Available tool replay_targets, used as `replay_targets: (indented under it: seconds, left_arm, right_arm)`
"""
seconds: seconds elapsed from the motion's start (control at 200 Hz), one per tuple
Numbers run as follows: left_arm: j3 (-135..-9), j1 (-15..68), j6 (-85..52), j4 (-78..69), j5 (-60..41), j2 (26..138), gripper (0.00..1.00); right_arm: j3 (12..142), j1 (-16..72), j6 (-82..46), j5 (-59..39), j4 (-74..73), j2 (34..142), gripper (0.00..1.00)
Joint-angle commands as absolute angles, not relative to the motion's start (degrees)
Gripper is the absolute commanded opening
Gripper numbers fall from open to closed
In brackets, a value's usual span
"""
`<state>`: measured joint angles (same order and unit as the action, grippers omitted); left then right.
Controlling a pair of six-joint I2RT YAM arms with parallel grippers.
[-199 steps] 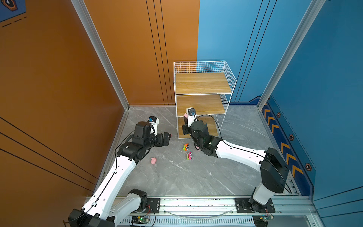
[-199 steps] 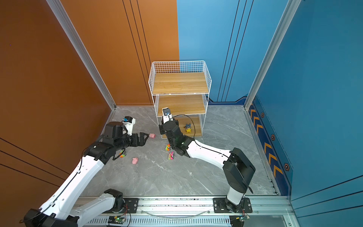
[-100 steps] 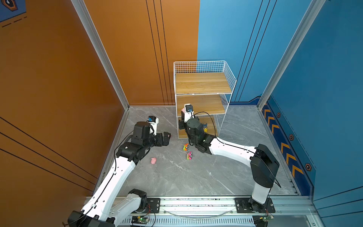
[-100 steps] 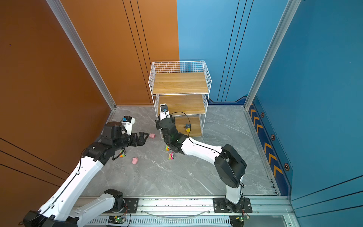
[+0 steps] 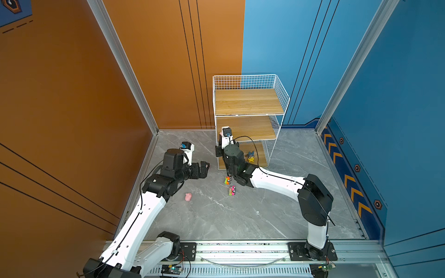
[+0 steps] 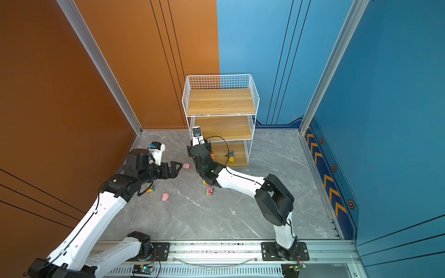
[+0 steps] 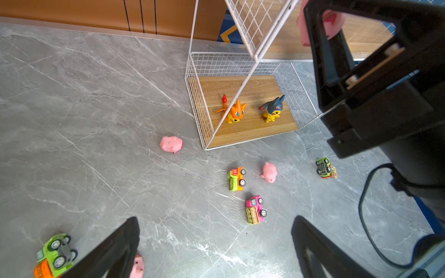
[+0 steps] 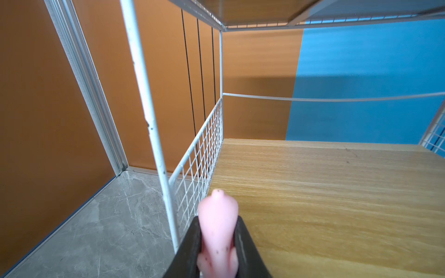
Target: Place and organize the plastic toys onto the shelf
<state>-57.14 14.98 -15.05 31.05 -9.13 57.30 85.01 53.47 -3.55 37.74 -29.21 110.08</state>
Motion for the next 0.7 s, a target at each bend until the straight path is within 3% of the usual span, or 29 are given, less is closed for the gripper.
replay_targets:
  seconds: [0.0,0.345,0.696]
  left_arm:
    - [-56.2,14.5,-15.6,30.8,-10.3,56.3,1.00]
    - [-56.1,14.3,-15.6,30.8,-10.5,56.1,1.00]
    - [-56.0,14.1,-15.6,30.6,-10.8,56.2,1.00]
  right_arm:
    - [87.2,53.7,-2.0,40.1,-31.3,111.6,0.24]
    - [88.9,53.6,-1.3,41.5,-30.2,113.0,0.27]
    - [89.7,53.6,-0.4,41.4,-28.9,112.9,0.38]
